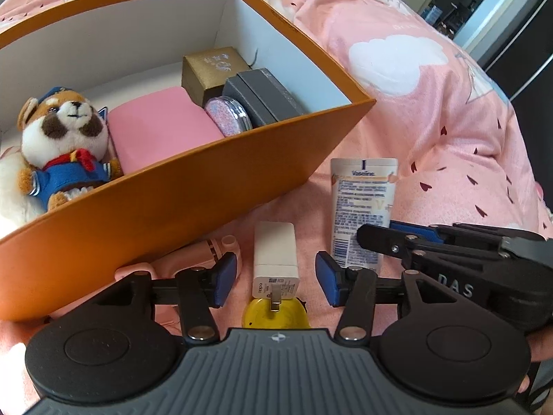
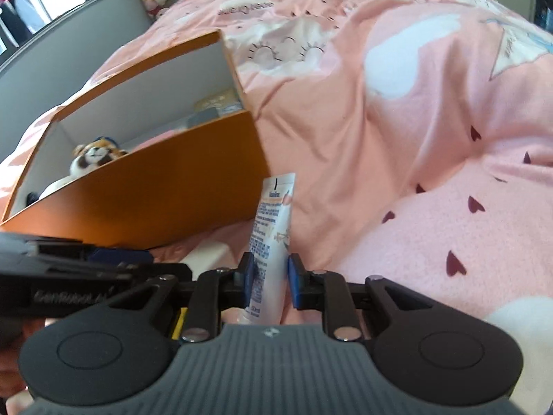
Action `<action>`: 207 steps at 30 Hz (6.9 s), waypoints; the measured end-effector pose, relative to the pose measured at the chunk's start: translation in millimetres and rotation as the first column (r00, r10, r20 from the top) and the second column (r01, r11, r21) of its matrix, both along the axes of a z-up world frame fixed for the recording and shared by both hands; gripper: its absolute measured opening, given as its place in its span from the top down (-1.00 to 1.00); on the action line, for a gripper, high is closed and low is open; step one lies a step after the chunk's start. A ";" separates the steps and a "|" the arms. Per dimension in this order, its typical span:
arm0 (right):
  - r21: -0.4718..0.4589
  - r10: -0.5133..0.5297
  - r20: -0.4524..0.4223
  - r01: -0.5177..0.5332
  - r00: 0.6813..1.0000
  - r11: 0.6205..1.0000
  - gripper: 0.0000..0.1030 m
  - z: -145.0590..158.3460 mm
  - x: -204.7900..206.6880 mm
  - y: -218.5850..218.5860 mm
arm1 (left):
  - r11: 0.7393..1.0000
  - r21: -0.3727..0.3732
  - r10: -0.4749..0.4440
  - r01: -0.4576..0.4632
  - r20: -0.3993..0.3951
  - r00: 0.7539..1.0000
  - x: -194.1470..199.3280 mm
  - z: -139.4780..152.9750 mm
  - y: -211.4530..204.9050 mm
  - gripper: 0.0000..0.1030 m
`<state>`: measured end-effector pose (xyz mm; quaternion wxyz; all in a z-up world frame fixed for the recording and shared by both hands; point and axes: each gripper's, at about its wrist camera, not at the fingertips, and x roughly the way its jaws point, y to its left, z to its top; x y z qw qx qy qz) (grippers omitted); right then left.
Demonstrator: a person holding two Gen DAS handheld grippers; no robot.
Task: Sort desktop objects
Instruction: 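Grasp the white charger with left gripper while right grasps the Vaseline tube, then lift the charger and Vaseline tube and carry them over the orange box, then release the Vaseline tube into the box with right gripper while left holds the charger above it, then lower the white charger into the box and open the left gripper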
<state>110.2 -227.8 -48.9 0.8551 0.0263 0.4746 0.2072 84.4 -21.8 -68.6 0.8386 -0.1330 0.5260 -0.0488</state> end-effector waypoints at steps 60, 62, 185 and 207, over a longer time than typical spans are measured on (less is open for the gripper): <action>0.203 0.140 -0.052 -0.127 0.989 0.971 0.59 54.7 15.9 -20.6 | 0.996 -0.062 -0.061 0.070 0.133 0.989 -24.3 61.3 20.5 0.29; 0.210 0.178 -0.019 -0.170 0.984 0.963 0.59 71.7 15.7 -16.9 | 0.996 -0.065 -0.057 0.068 0.161 0.985 -23.1 72.3 19.9 0.29; -0.431 0.656 0.404 -0.500 0.637 0.751 0.61 64.4 129.8 109.9 | 0.815 -0.295 0.442 -0.498 -0.238 0.865 144.7 -18.2 148.8 0.28; -0.415 0.670 0.349 -0.533 0.655 0.737 0.61 58.6 115.7 114.1 | 0.935 -0.112 0.332 -0.338 -0.068 0.941 114.6 42.1 124.9 0.29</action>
